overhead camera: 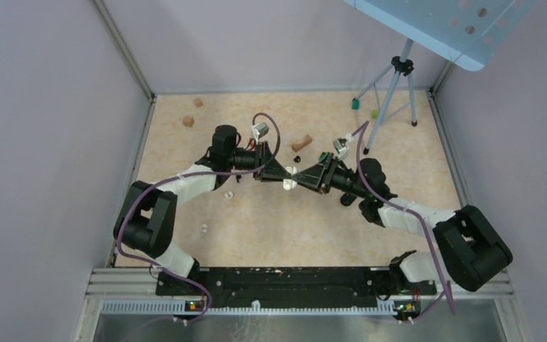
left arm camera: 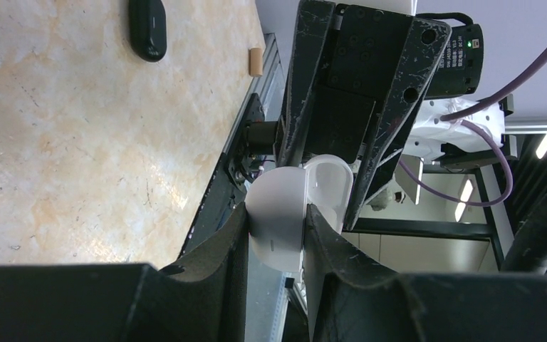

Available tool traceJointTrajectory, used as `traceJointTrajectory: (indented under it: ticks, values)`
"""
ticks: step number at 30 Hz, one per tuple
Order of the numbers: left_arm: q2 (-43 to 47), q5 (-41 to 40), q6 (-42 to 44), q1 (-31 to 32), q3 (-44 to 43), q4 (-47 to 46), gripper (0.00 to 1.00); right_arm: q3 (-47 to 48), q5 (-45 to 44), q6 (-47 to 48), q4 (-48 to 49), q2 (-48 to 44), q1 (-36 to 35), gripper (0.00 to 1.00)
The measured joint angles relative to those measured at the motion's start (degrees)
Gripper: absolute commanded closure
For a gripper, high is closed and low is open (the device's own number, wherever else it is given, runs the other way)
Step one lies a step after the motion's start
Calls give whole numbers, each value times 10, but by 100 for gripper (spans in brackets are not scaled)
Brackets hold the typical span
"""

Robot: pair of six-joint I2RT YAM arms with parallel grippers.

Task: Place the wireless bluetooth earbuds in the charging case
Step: Pass from the left arm to the right

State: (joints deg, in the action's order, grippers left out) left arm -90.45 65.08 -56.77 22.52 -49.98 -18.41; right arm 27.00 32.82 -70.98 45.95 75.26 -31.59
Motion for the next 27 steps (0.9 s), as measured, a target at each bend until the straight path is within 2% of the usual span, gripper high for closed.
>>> traceJointTrajectory:
  ticks: [6, 10, 14, 15, 18, 21, 24, 27]
  values:
    - [0, 1, -3, -1, 0, -9, 94, 5, -2, -3, 13, 0, 0, 72]
    - [0, 1, -3, -1, 1, -11, 94, 5, -2, -6, 15, 0, 0, 85]
    - [0, 3, -3, -2, 1, -12, 89, 5, -2, -9, 14, 2, 0, 100]
    - [0, 3, -3, -2, 1, -12, 87, 5, -2, -9, 14, 2, 0, 100]
    - [0, 3, -3, -2, 1, -12, 69, 5, -2, -9, 13, 2, 0, 100]
    - [0, 2, 3, -2, 1, -8, 40, 5, -2, -8, 10, 1, 0, 100]
    - [0, 3, 26, -7, -4, 22, 30, 5, -9, 3, -14, -1, 0, 100]
    - [0, -2, 71, -17, -29, 99, 25, 6, -19, 24, -65, -11, 0, 100]
